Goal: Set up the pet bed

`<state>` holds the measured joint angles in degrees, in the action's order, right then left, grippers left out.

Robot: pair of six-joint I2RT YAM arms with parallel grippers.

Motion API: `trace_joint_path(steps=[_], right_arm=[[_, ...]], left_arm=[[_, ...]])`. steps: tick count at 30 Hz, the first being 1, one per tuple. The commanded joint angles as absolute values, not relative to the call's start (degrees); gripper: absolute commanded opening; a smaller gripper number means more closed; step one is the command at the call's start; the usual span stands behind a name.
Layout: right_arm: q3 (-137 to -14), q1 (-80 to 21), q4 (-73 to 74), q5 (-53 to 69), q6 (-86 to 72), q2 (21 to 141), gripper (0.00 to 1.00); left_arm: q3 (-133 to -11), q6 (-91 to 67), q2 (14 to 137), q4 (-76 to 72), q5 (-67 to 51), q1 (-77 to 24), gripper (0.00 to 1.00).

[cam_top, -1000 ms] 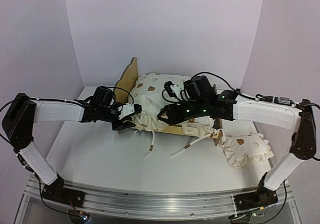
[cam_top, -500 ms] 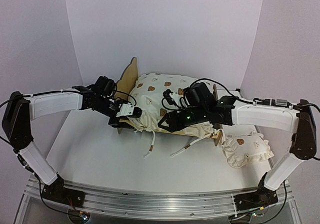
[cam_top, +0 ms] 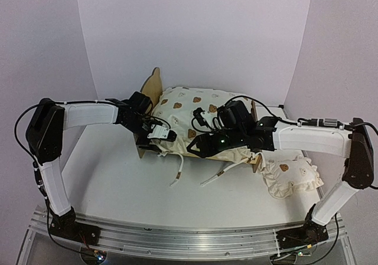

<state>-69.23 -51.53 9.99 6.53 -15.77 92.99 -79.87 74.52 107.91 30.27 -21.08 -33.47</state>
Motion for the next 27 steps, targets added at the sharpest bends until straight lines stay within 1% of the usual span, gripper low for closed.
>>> trace_joint_path(steps=[1, 2, 7, 11, 14, 18, 21, 25, 27], right_arm=[[-69.25, -51.79, 7.09, 9.30, -16.52, 93.01, 0.49], [-69.17, -51.83, 7.00, 9.56, -16.64, 93.01, 0.49], [-68.73, -51.94, 6.77, 10.04, -17.01, 92.82, 0.47], [-68.47, -52.00, 6.68, 11.72, -17.25, 93.04, 0.46], [-67.10, -52.56, 6.52, 12.62, -16.96, 93.02, 0.45], [-61.26, -54.90, 2.37, 7.59, -16.29, 91.02, 0.43], [-56.95, -56.73, -5.15, 2.28, -18.16, 90.01, 0.42], [-54.34, -60.60, -12.81, -6.81, -18.24, 92.31, 0.40], [-52.47, -62.50, -19.28, -11.83, -19.30, 94.63, 0.39]], left_arm=[[-82.43, 74.49, 111.39, 33.50, -17.51, -33.22, 0.63], [-82.09, 74.36, 111.79, 33.58, -17.06, -33.31, 0.60], [-81.13, 72.67, 112.16, 35.28, -16.05, -34.63, 0.36], [-84.21, 69.62, 112.26, 38.44, -16.49, -35.62, 0.12], [-87.64, 65.84, 112.62, 41.04, -16.57, -36.18, 0.00], [-92.78, 60.11, 112.91, 45.45, -17.10, -37.33, 0.00], [-97.92, 55.38, 113.39, 48.55, -18.25, -38.43, 0.00], [-104.73, 49.71, 114.27, 51.83, -19.57, -39.47, 0.00], [-108.18, 46.34, 114.84, 53.22, -20.07, -39.72, 0.00]])
